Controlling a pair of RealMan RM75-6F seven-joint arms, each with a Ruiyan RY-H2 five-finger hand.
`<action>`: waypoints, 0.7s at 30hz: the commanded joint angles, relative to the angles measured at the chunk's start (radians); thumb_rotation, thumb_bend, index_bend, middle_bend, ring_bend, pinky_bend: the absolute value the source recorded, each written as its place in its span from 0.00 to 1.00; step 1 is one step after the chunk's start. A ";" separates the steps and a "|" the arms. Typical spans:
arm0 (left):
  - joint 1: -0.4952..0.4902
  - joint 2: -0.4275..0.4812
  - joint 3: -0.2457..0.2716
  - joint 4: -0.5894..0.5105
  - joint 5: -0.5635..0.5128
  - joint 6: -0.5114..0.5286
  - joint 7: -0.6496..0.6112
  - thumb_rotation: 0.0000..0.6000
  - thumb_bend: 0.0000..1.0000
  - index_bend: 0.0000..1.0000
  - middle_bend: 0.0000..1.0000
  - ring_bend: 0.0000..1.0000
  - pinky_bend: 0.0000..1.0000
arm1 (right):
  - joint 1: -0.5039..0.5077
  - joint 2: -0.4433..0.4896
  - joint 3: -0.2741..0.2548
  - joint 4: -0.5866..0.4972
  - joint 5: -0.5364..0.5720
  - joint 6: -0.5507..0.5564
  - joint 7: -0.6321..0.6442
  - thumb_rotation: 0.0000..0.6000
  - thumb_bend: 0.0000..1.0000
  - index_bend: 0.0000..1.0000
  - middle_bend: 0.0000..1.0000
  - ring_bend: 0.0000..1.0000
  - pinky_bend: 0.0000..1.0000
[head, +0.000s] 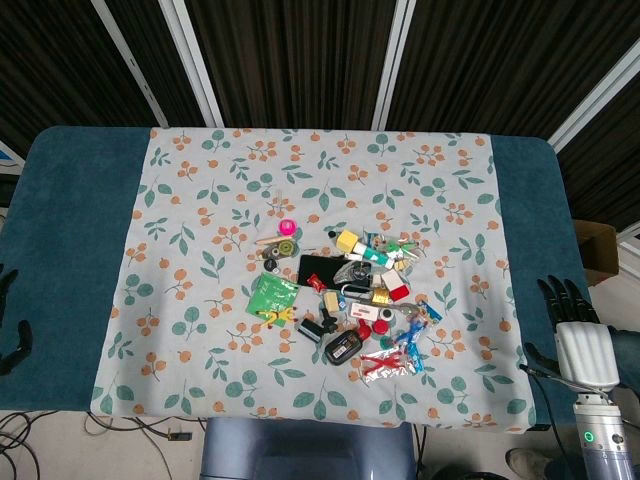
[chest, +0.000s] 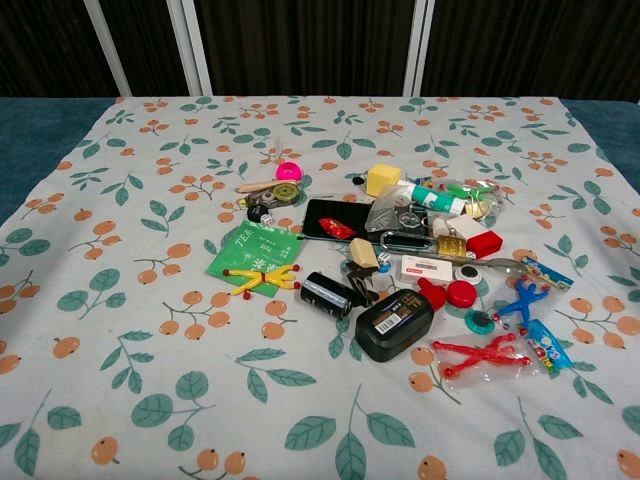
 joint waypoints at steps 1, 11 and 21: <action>0.000 0.000 0.000 0.001 0.000 0.000 0.000 1.00 0.57 0.08 0.00 0.00 0.08 | 0.001 -0.002 0.000 0.001 -0.001 -0.002 -0.002 1.00 0.23 0.07 0.09 0.03 0.23; 0.001 0.001 -0.001 0.000 -0.001 0.001 -0.003 1.00 0.57 0.08 0.00 0.00 0.08 | 0.010 0.005 -0.014 0.007 -0.013 -0.030 0.006 1.00 0.23 0.07 0.09 0.03 0.23; 0.001 0.000 0.001 -0.002 -0.002 -0.001 -0.003 1.00 0.57 0.08 0.00 0.00 0.08 | 0.012 0.019 -0.018 0.005 -0.022 -0.038 0.063 1.00 0.23 0.07 0.09 0.03 0.23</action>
